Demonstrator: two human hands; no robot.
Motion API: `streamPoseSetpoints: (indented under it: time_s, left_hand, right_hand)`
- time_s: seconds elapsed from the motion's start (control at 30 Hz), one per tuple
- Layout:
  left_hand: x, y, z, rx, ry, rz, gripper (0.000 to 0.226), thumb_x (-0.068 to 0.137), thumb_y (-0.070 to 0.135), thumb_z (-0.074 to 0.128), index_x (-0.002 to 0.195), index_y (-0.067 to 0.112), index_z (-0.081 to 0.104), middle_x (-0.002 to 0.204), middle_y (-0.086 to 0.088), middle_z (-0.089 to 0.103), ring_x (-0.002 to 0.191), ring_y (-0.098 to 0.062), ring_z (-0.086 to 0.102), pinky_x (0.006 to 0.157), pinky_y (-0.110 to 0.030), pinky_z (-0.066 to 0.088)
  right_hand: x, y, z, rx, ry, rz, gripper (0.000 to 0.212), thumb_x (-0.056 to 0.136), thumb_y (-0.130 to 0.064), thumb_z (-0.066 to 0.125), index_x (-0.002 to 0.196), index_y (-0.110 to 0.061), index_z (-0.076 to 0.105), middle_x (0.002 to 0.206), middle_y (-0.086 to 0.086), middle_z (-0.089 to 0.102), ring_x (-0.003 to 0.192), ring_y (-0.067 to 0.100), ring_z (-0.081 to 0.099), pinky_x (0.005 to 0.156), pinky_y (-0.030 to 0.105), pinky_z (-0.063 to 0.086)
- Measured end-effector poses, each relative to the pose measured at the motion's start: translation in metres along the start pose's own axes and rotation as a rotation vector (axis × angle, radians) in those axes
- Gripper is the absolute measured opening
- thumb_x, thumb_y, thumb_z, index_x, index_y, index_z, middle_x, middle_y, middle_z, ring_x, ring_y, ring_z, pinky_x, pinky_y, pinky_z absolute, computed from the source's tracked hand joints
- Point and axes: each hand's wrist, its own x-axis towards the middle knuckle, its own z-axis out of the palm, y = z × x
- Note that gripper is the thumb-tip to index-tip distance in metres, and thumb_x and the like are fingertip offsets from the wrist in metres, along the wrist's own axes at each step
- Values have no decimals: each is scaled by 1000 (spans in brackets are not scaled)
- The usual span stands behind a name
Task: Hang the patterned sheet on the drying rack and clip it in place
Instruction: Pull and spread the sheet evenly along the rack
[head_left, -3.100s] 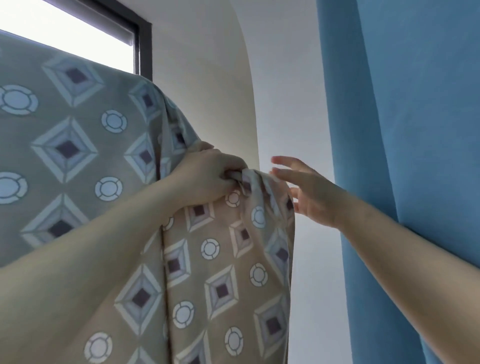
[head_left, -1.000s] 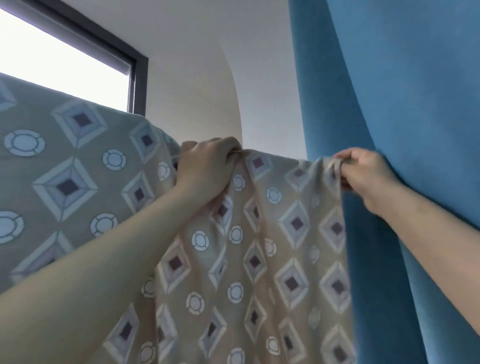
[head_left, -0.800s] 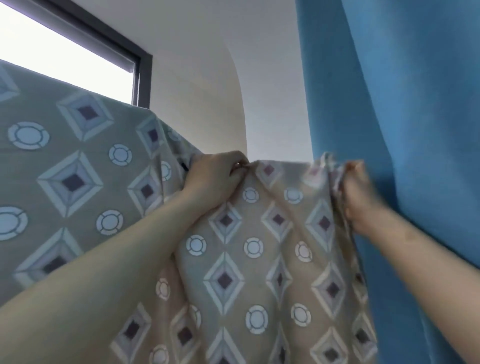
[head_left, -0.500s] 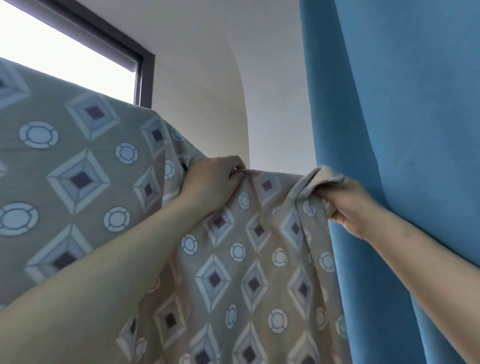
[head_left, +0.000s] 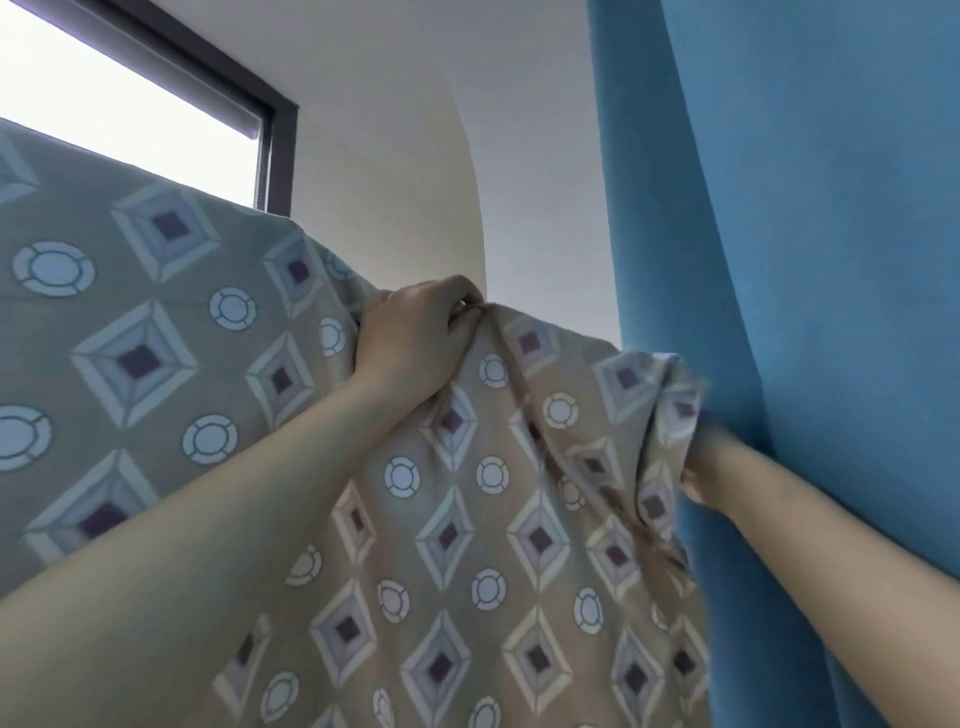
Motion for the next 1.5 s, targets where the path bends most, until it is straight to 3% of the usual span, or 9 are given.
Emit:
streamPoseSetpoints:
  time_s: [0.13, 0.2, 0.3, 0.47, 0.63, 0.9, 1.07, 1.37, 1.5]
  left_hand:
    - [-10, -6, -2, 26, -25, 66, 16, 88, 17, 55, 98, 14, 68, 90, -4, 70, 89, -26, 61, 84, -33, 40]
    - [-17, -7, 0, 61, -18, 82, 16, 86, 15, 56, 97, 16, 68, 90, -2, 69, 90, -26, 60, 84, -33, 37]
    - [-34, -5, 4, 103, -21, 26, 21, 85, 11, 54, 99, 20, 68, 99, 1, 67, 101, -25, 54, 84, -31, 28]
    - [-73, -2, 14, 49, -120, 11, 23, 81, 10, 54, 93, 20, 70, 105, 4, 67, 104, -25, 53, 85, -33, 30]
    - [-119, 6, 18, -162, -302, -75, 26, 84, 7, 52, 100, 17, 70, 96, 11, 62, 97, -16, 52, 80, -19, 37]
    - [-182, 17, 29, -425, -336, -465, 11, 87, 18, 58, 84, 21, 68, 70, 12, 61, 65, -7, 54, 63, -16, 40]
    - [-237, 18, 55, -496, -454, -643, 14, 85, 20, 58, 75, 28, 60, 77, 9, 65, 78, -13, 61, 73, -30, 50]
    - [-316, 15, 102, -295, -650, -742, 13, 92, 25, 51, 99, 22, 62, 104, 8, 67, 87, -7, 58, 77, -16, 35]
    - [-336, 7, 131, -191, -696, -642, 20, 91, 24, 53, 105, 17, 64, 101, 0, 69, 90, -15, 63, 78, -23, 44]
  right_hand:
    - [12, -11, -5, 62, 83, -13, 38, 102, -14, 28, 66, -14, 38, 63, 4, 40, 50, 20, 47, 29, 10, 34]
    - [3, -7, 0, -14, -57, 26, 39, 101, -15, 30, 63, -10, 39, 60, 10, 39, 46, 23, 47, 29, 12, 33]
    - [-6, 18, -2, -156, -88, 41, 38, 97, -4, 34, 60, -8, 44, 50, 8, 49, 37, 12, 49, 47, 22, 38]
    - [-37, 40, -7, -155, -469, 123, 28, 94, 4, 41, 112, -3, 61, 103, 16, 70, 91, 27, 65, 79, 40, 54]
    - [-69, 68, -4, -122, -660, 301, 48, 85, 23, 35, 95, -13, 66, 88, 4, 71, 83, 19, 66, 80, 35, 54]
    - [-109, 119, 28, 269, -416, 456, 17, 91, -13, 45, 89, -14, 61, 77, 4, 65, 65, 18, 63, 58, 28, 54]
    - [-137, 158, 40, 274, -339, 579, 20, 91, -15, 45, 80, -13, 62, 72, 4, 66, 63, 17, 63, 62, 28, 51]
    - [-161, 221, 23, 161, -301, 732, 16, 94, -22, 47, 93, -12, 59, 91, 7, 64, 85, 22, 59, 76, 31, 49]
    - [-146, 253, 17, -256, -334, 532, 12, 94, -18, 48, 92, -15, 60, 94, 5, 63, 88, 20, 58, 75, 29, 48]
